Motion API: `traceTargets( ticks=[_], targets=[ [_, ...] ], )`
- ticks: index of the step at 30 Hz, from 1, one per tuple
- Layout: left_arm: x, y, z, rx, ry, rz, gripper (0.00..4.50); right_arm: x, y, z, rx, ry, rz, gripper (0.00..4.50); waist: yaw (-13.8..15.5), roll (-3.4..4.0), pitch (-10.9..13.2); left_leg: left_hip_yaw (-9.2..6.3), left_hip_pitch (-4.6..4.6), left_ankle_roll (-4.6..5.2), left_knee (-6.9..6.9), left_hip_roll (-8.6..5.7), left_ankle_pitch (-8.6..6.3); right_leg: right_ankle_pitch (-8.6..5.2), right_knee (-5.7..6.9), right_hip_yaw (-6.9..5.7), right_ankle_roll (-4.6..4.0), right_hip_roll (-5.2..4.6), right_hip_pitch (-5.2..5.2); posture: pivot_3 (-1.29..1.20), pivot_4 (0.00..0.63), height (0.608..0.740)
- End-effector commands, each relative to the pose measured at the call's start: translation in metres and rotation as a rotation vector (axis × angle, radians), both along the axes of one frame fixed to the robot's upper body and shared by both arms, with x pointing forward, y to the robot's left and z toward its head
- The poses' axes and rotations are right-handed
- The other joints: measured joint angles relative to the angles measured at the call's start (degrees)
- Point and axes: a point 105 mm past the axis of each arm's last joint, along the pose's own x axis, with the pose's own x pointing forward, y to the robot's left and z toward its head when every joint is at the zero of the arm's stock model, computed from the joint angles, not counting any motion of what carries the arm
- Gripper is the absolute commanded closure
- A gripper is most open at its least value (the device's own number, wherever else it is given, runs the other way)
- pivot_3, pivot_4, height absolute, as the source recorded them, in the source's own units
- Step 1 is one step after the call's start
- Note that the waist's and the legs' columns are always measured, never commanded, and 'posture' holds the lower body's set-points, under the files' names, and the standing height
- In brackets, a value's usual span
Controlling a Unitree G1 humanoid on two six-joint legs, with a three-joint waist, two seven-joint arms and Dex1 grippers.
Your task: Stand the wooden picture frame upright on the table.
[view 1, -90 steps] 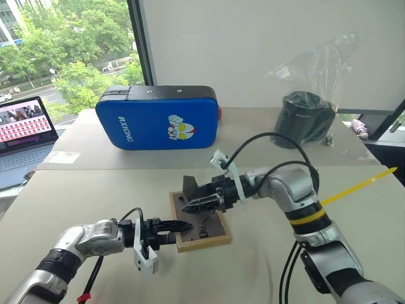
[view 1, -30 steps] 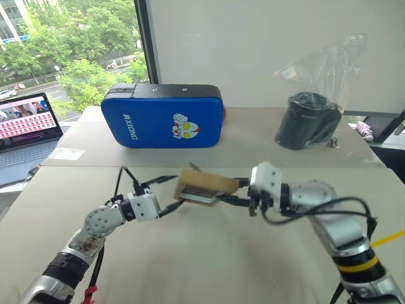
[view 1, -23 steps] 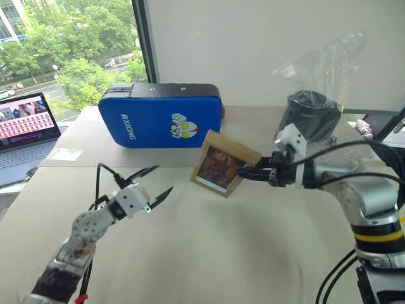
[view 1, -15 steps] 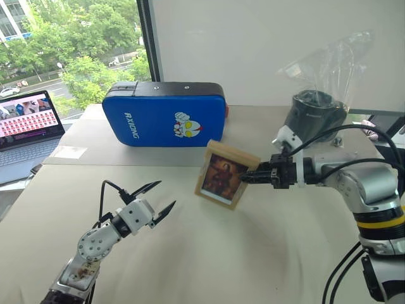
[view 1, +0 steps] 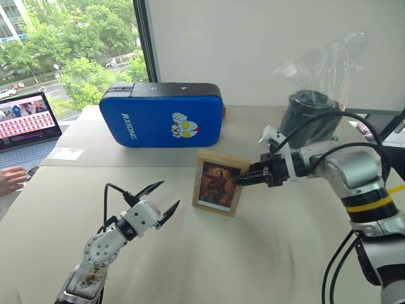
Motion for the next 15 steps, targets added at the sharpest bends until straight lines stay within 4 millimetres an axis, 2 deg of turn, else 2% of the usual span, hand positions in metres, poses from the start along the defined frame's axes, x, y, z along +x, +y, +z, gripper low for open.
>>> traceTargets(
  ticks=[1,10,12,15],
  targets=[
    [-0.0022,-0.0023,0.0107,-0.003,-0.042,-0.005,0.85,0.0048,-0.0043,-0.0079,-0.027,0.011,-0.043,3.20,0.01,-0.01,0.00,0.00,0.00,0.00,0.00,0.00,0.00,0.00,0.00,0.00,0.00,0.00,0.01,0.00,0.150,0.740],
    [0.0014,-0.0051,0.0103,-0.005,-0.041,-0.010,0.85,0.0097,-0.0089,-0.0027,0.017,0.019,-0.100,3.20,0.05,-0.01,0.00,0.00,0.00,-0.01,0.01,0.00,0.00,0.01,0.00,0.00,0.00,0.00,0.01,0.00,0.150,0.740],
    [0.0021,-0.0053,0.0103,-0.005,-0.040,-0.009,0.77,0.0095,-0.0086,-0.0037,0.019,0.023,-0.101,2.21,0.02,-0.01,0.00,0.00,0.00,-0.01,0.02,0.00,0.00,0.01,0.00,0.00,0.00,0.00,0.01,0.00,0.150,0.740],
    [0.0022,-0.0055,0.0104,-0.005,-0.041,-0.011,0.77,0.0097,-0.0078,-0.0061,0.019,0.026,-0.103,1.35,0.13,-0.01,0.00,0.00,-0.05,-0.01,0.01,0.00,0.00,0.01,0.00,0.00,0.00,0.00,-0.04,0.00,0.150,0.740]
  ],
)
